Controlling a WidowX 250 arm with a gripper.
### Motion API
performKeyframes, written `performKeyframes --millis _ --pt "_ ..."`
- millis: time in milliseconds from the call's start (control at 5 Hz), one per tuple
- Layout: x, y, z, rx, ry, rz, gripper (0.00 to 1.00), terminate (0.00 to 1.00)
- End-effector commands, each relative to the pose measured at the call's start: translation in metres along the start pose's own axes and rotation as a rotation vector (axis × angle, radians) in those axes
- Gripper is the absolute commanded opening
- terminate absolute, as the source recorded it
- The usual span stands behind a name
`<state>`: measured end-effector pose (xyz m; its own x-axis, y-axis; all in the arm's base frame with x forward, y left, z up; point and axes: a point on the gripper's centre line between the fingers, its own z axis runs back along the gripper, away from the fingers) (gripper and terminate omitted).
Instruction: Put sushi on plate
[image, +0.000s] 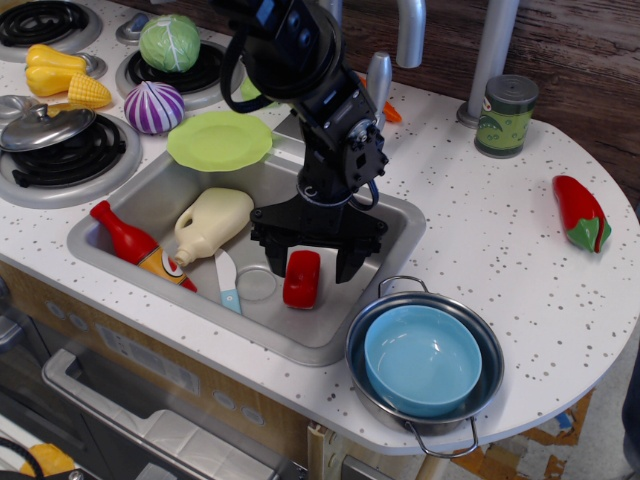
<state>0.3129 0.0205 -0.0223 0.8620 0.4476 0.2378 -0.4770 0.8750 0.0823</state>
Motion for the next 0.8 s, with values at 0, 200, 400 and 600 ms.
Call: performKeyframes --millis 0,200,400,600 --pt "0.005 0.013 -0.009 0.026 -0.06 0.025 1.0 0.0" --pt "0.01 0.017 -0.012 -0.009 -0.035 0.052 1.0 0.0" --pt "0.013 0.015 -0.023 -0.03 -0.04 0.04 1.0 0.0" --pt "0.015 0.009 -0.039 -0.072 -0.059 0.044 1.0 0.0"
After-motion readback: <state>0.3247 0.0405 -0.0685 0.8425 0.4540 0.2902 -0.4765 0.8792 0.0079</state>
